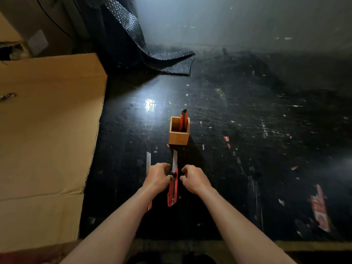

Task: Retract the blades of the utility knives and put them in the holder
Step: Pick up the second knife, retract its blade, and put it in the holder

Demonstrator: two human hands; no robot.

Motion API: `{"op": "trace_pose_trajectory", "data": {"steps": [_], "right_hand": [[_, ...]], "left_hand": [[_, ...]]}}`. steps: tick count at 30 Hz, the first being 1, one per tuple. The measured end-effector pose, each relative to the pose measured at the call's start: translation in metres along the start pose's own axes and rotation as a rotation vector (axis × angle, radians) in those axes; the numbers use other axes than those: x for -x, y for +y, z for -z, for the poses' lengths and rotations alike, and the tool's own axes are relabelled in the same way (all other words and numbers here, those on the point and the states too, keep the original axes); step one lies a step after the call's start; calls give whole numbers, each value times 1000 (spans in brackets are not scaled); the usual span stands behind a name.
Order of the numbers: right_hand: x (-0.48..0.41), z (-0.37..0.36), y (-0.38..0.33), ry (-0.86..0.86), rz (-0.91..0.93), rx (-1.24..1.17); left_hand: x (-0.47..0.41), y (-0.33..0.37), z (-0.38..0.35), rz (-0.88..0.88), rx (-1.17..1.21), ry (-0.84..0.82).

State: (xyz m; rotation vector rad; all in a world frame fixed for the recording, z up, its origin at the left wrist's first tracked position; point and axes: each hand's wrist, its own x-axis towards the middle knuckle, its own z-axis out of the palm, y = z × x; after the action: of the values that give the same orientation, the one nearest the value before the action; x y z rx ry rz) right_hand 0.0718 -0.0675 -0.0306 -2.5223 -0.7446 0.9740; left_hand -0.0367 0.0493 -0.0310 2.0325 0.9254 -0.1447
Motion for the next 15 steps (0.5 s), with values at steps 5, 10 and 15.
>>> {"op": "trace_pose_trajectory", "data": {"steps": [5, 10, 15], "right_hand": [[16, -24, 7, -75, -4, -92], [25, -28, 12, -84, -1, -237], [37, -20, 11, -38, 19, -400]], "left_hand": [[13, -13, -20, 46, 7, -28], [24, -14, -28, 121, 218, -23], [33, -12, -23, 120, 404, 20]]}}
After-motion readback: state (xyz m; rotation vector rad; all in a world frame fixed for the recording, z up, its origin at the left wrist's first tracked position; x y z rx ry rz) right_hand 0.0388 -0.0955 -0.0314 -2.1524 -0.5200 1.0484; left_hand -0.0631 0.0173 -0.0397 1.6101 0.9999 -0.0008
